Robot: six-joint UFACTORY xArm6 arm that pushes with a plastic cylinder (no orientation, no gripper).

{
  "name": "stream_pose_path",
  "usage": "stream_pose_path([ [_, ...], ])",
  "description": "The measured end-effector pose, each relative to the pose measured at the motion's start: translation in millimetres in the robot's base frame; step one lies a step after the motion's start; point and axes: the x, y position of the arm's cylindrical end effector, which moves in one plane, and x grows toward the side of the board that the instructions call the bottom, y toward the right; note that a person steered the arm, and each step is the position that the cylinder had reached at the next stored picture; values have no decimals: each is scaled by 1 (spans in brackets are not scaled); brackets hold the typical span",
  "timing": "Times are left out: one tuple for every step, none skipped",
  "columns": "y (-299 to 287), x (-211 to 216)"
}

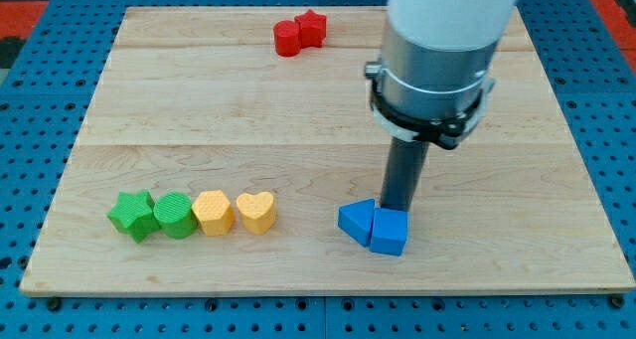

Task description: Move yellow heart at top left corner of the board

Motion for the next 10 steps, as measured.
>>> stream_pose_path([
  [65, 0],
  [113, 0],
  [113, -14],
  [108, -32],
  [92, -51],
  [70, -70],
  [38, -82],
  [-26, -78],
  [-79, -49],
  [-87, -8],
])
